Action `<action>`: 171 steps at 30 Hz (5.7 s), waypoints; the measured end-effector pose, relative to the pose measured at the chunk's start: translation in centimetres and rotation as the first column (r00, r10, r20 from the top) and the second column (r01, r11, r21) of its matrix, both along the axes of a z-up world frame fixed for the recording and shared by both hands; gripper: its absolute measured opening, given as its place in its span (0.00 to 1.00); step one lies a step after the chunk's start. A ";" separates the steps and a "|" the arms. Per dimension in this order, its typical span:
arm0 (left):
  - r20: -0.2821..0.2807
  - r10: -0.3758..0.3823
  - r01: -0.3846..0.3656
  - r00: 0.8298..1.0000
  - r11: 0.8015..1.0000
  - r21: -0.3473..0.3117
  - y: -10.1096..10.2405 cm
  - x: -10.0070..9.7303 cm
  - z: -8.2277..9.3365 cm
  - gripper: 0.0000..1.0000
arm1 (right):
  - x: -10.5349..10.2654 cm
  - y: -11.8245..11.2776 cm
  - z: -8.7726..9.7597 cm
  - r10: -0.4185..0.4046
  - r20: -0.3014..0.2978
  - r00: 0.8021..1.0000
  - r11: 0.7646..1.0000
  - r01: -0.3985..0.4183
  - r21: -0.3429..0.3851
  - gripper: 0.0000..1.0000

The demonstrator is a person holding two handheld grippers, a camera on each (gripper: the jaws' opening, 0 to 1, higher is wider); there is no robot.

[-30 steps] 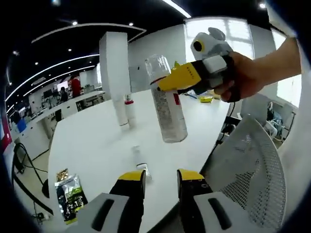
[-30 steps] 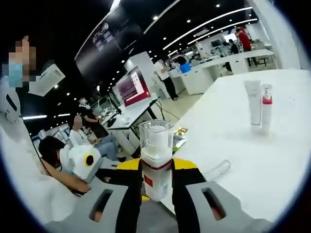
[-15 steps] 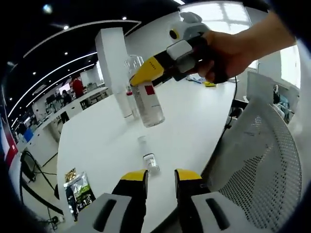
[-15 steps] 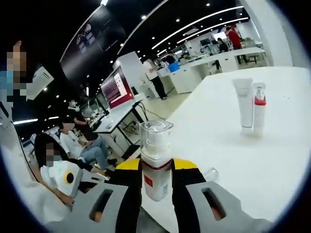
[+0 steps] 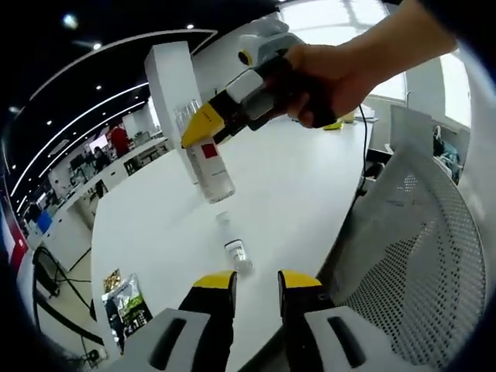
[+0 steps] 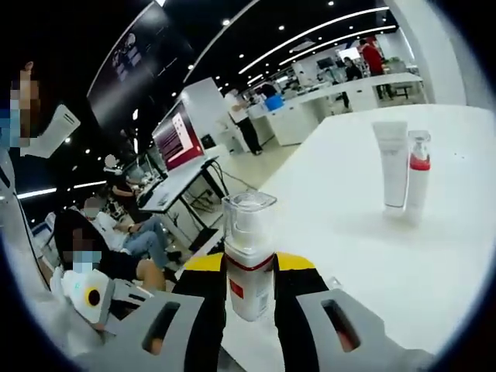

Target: Arrange the skincare products in the storage area until every visible bottle or jar stands upright without overlapping.

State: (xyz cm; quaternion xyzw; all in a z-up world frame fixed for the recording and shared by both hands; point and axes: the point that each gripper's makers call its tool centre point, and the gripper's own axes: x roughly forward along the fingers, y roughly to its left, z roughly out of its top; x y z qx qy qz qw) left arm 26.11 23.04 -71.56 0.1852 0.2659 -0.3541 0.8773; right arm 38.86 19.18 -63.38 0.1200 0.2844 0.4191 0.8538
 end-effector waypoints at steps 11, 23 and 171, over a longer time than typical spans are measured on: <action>-0.018 -0.007 0.007 1.000 1.000 0.019 0.0 -0.2 -0.5 0.22 | 3.0 -1.2 -1.0 -0.046 0.056 0.997 0.996 0.050 -0.077 0.20; -0.030 -0.009 0.010 0.999 0.999 0.037 0.0 -0.2 -1.0 0.22 | 4.0 -1.0 -2.1 -0.026 0.052 0.998 0.993 0.032 -0.113 0.20; -0.106 0.027 -0.007 0.994 0.983 0.186 2.0 -0.8 -3.6 0.21 | -2.4 0.6 -17.5 0.916 -0.377 0.139 -0.221 -0.609 -0.762 0.31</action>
